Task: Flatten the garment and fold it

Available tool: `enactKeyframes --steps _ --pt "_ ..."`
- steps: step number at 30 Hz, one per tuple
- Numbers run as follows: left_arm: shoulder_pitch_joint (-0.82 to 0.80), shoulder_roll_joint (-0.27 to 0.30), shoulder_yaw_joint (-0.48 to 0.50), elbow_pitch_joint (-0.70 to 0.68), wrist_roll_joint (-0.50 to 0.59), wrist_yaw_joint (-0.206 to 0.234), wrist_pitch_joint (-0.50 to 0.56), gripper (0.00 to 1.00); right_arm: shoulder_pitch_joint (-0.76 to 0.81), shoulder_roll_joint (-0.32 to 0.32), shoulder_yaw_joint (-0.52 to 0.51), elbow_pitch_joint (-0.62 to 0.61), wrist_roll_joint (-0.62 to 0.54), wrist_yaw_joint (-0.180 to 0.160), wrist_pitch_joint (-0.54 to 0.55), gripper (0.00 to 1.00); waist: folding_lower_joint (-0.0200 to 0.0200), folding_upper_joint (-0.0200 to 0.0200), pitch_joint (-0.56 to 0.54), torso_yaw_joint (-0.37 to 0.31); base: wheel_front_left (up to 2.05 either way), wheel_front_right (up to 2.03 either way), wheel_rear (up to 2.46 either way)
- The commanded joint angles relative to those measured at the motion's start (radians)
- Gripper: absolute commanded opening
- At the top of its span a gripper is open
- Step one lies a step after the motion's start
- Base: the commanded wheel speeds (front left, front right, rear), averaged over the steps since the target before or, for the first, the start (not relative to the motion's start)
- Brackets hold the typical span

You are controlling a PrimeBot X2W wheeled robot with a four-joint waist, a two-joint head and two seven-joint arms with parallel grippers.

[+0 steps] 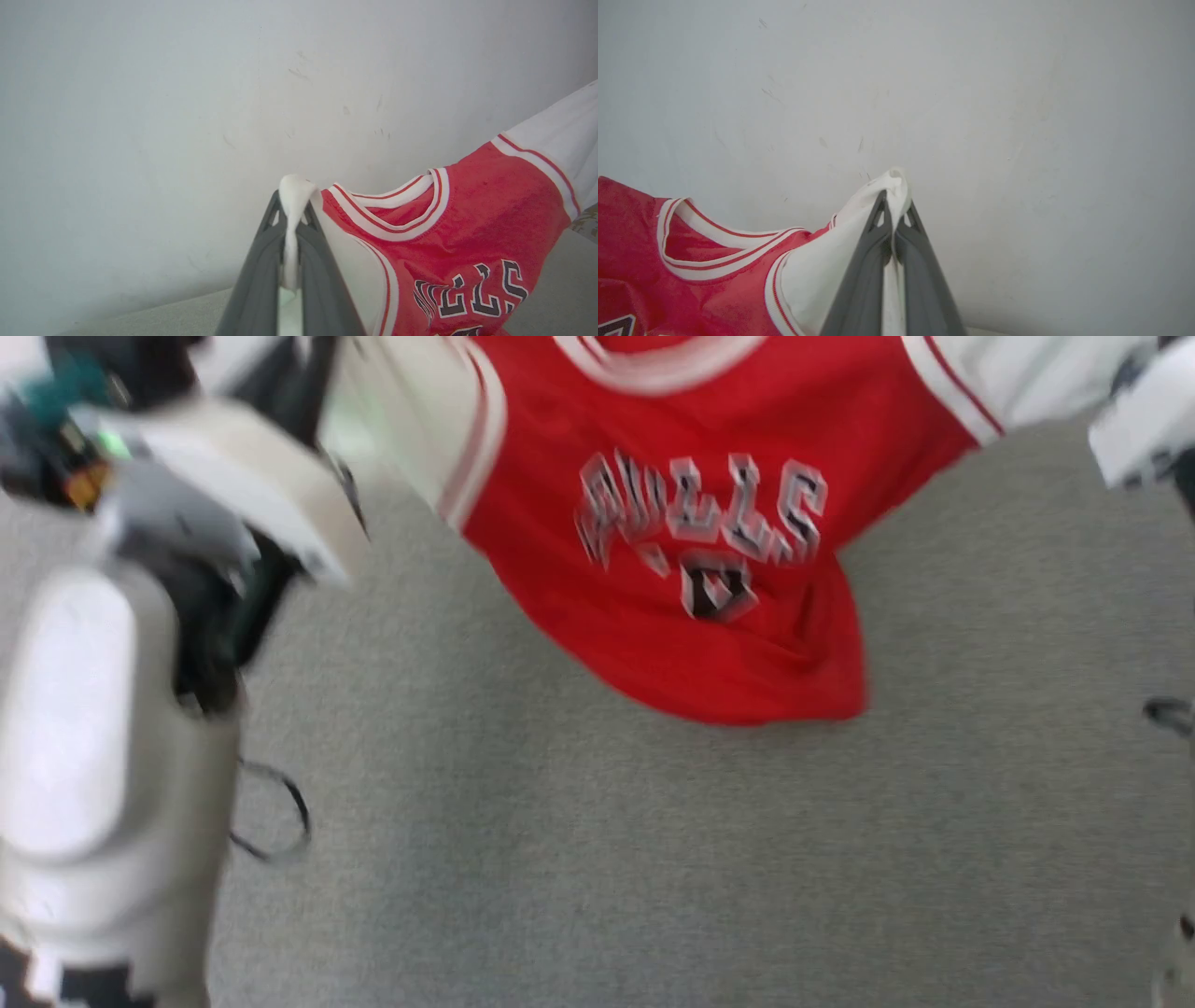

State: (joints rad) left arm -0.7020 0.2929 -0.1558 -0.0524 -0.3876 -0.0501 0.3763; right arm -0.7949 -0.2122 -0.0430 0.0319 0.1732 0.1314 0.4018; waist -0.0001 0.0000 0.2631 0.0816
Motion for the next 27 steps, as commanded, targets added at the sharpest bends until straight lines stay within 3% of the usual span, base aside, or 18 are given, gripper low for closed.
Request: enactKeyframes --steps 1,9,18,27 --pt "-0.082 0.016 0.001 0.034 0.017 -0.006 0.017 0.0 -0.062 -0.005 0.022 0.01 0.002 -0.001 -0.002 0.0 0.0001 0.0 -0.095 -0.08 0.0 0.0 0.0" --pt "-0.318 0.075 -0.013 0.171 0.065 -0.016 0.104 0.0 -0.255 -0.028 0.097 0.085 -0.008 -0.001 0.038 0.0 0.0001 0.0 -0.132 -0.145 0.0 0.0 0.0" --pt "-0.436 0.09 -0.015 0.237 0.061 -0.006 0.194 0.0 -0.356 -0.029 0.134 0.166 0.001 -0.001 0.099 0.0 0.0001 0.0 -0.082 -0.18 0.0 0.0 0.0" --pt "-0.639 0.092 0.007 0.285 0.072 0.024 0.189 0.0 -0.497 -0.032 0.137 0.209 -0.048 -0.001 0.118 0.0 0.0001 0.0 0.133 -0.193 0.0 0.0 0.0"
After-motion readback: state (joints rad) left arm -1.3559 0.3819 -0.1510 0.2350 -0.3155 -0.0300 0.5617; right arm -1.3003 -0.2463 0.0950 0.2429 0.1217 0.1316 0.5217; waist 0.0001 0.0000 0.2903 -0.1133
